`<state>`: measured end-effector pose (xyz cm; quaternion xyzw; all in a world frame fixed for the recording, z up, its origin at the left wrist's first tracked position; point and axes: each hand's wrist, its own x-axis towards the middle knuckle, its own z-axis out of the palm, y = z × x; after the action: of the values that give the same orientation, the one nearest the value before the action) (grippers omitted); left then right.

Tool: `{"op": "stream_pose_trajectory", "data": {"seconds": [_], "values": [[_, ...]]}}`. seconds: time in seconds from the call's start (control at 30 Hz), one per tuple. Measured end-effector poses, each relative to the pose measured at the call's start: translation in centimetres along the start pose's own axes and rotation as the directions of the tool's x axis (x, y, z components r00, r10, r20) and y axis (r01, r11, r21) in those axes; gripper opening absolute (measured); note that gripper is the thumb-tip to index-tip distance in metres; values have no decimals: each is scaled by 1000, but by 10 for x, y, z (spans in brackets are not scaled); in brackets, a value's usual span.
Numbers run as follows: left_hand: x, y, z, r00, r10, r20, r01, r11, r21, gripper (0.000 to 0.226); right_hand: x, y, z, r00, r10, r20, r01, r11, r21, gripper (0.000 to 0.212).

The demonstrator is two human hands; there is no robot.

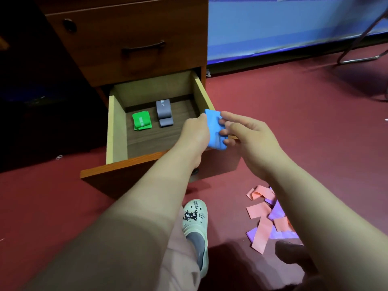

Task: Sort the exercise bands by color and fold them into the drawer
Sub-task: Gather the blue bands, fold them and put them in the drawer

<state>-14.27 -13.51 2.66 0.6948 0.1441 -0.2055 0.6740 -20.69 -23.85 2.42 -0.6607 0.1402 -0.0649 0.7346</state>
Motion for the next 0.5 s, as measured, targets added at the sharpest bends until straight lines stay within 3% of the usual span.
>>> {"op": "stream_pose_trajectory", "data": {"seconds": [0.17,0.23,0.33,0.5], "values": [[6,4,-12,998,-54,-35,50,991,-121,25,10,3,16,982,24,-186,-25,1000,-7,20],[6,5,-18,998,-56,-27,51,989,-136,25,13,6,24,989,86,-119,-93,994,-58,21],[7,7,-29,998,-69,-7,68,988,-138,25,12,8,39,990,132,-42,-136,983,-122,46],[11,10,-49,998,-49,-38,44,992,-114,23,20,5,58,994,93,-62,-102,984,-148,40]]}}
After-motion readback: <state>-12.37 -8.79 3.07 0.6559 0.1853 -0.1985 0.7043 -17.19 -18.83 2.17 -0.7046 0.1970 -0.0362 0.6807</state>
